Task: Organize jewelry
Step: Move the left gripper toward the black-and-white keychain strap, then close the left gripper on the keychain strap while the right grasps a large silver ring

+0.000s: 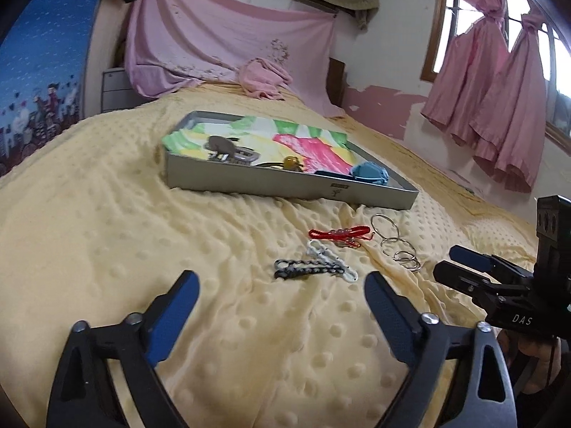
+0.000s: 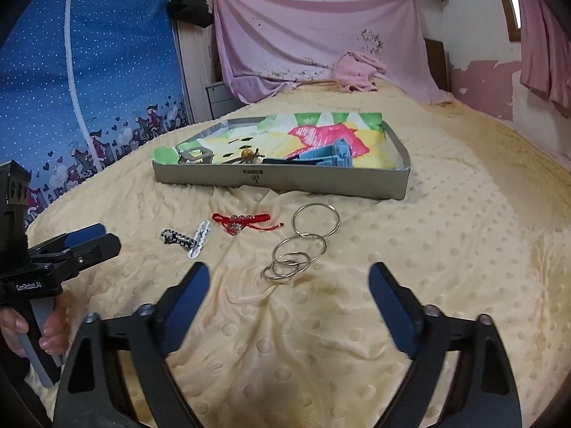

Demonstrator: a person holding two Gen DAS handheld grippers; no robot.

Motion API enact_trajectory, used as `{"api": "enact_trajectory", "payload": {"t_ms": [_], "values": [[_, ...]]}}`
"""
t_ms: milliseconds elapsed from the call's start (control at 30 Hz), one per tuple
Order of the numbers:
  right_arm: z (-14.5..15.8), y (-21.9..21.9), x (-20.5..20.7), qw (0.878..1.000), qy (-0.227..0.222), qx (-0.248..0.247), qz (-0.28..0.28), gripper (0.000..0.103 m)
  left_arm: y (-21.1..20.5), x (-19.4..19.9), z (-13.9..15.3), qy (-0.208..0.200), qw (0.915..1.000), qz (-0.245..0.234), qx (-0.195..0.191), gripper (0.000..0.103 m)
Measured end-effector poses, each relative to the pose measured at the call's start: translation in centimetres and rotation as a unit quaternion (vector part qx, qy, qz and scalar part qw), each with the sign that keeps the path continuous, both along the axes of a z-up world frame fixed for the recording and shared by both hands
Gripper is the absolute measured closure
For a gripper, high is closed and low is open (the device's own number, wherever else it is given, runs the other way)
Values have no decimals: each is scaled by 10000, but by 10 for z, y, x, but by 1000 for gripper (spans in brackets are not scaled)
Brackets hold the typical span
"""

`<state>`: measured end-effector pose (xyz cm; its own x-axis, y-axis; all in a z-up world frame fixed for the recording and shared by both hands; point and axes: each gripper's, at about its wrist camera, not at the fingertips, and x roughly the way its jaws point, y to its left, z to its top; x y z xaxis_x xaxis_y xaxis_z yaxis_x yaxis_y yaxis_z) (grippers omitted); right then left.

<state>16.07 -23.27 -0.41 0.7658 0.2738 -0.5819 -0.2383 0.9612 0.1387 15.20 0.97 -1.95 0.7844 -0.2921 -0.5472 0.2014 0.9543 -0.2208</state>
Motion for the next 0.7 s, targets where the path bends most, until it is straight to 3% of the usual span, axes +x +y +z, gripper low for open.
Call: {"api": "enact_trajectory", "payload": {"t_ms": [233, 567, 700], "values": [[-11, -2, 17, 9991, 363, 218, 13, 46, -5, 19, -10, 308, 9988, -392, -33, 32], [-25, -6, 49, 9944, 731, 763, 38, 53, -14, 39, -13, 357, 9957, -845, 121, 32], [-29, 0, 66, 9944, 820, 666, 86, 65, -16, 46, -16, 446, 9943, -963, 137, 34]]}}
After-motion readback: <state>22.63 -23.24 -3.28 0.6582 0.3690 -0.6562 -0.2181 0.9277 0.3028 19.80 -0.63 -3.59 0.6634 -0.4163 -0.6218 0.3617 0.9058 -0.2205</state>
